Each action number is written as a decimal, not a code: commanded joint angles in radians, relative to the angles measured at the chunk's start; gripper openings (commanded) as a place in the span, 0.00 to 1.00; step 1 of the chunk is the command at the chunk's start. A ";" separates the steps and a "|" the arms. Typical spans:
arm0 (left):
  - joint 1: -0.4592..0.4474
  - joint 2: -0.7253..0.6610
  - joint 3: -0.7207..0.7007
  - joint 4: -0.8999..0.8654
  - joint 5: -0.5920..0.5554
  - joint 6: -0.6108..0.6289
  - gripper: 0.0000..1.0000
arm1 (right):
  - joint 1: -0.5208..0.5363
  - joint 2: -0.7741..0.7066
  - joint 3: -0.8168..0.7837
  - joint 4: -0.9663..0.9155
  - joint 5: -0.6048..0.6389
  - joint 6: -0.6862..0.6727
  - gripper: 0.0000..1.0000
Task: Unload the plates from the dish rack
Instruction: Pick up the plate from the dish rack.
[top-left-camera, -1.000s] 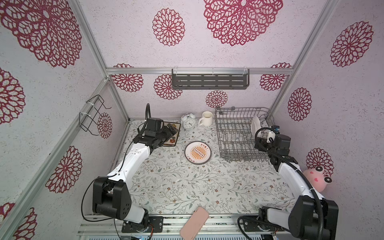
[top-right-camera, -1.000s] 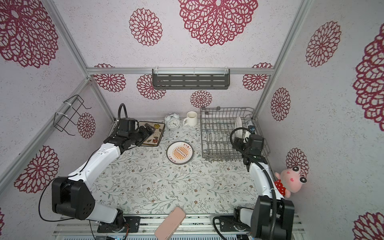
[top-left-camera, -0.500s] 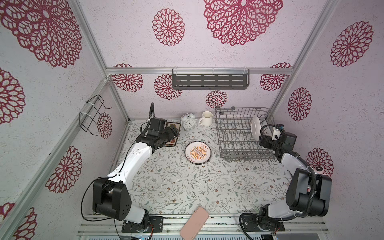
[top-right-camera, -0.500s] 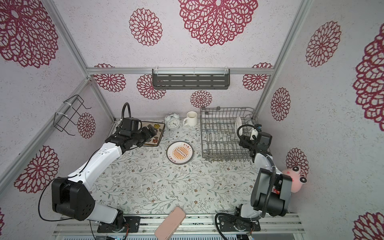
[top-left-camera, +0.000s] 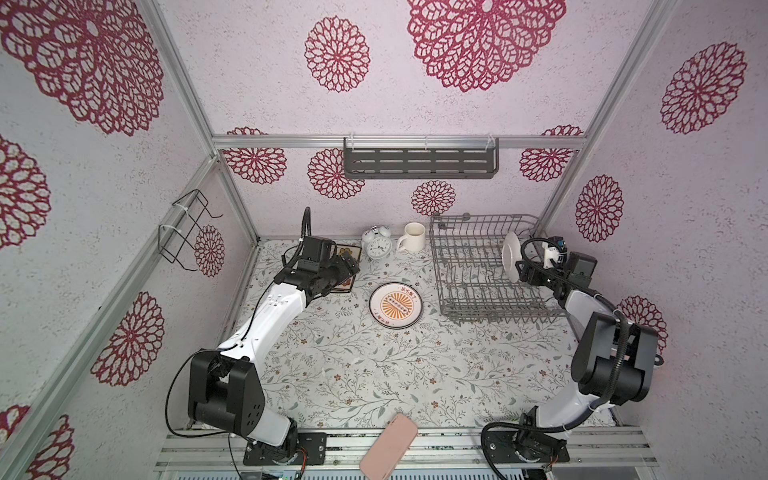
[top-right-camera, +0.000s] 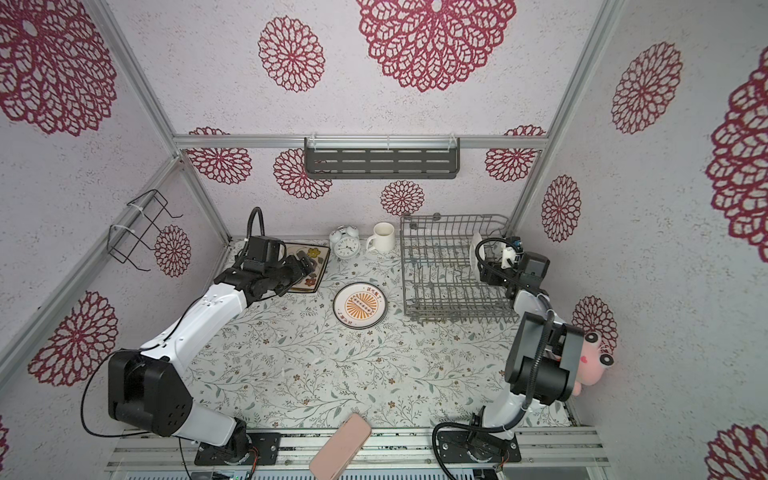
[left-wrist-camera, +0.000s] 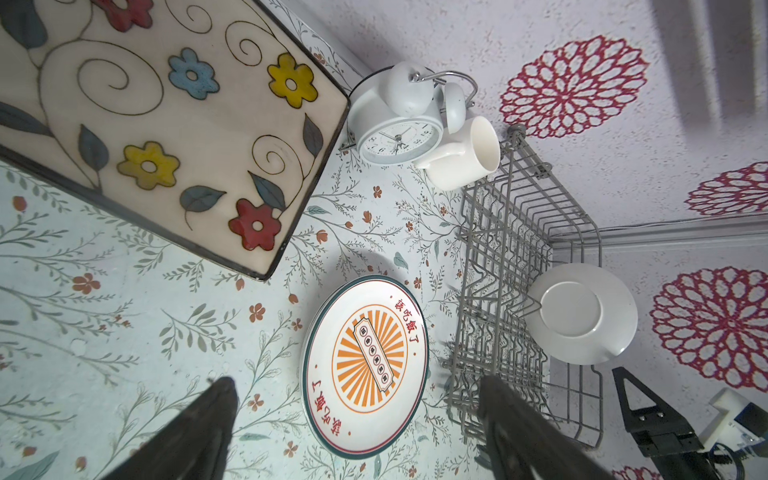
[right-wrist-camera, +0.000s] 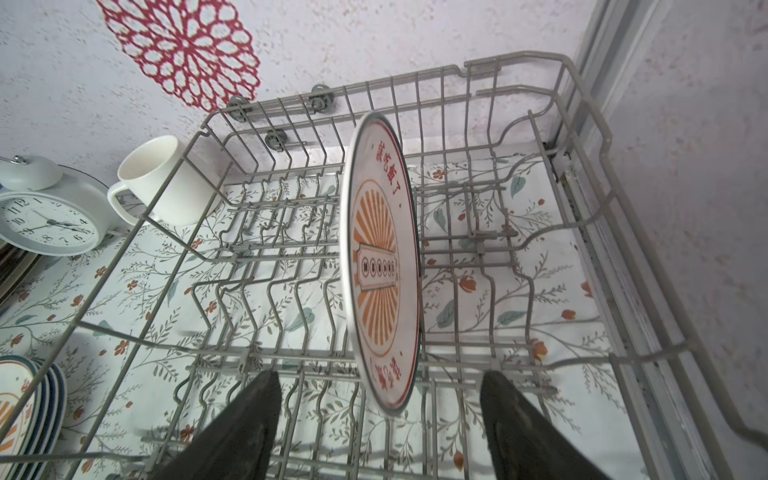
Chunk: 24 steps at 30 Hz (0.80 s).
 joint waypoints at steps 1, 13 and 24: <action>-0.006 0.014 0.007 0.011 0.000 0.022 0.93 | 0.000 0.035 0.079 -0.042 -0.033 -0.052 0.77; -0.004 0.080 0.055 0.013 0.016 0.035 0.94 | 0.071 0.124 0.212 -0.204 0.077 -0.225 0.71; -0.002 0.104 0.069 0.011 0.025 0.040 0.94 | 0.091 0.161 0.256 -0.196 0.089 -0.197 0.59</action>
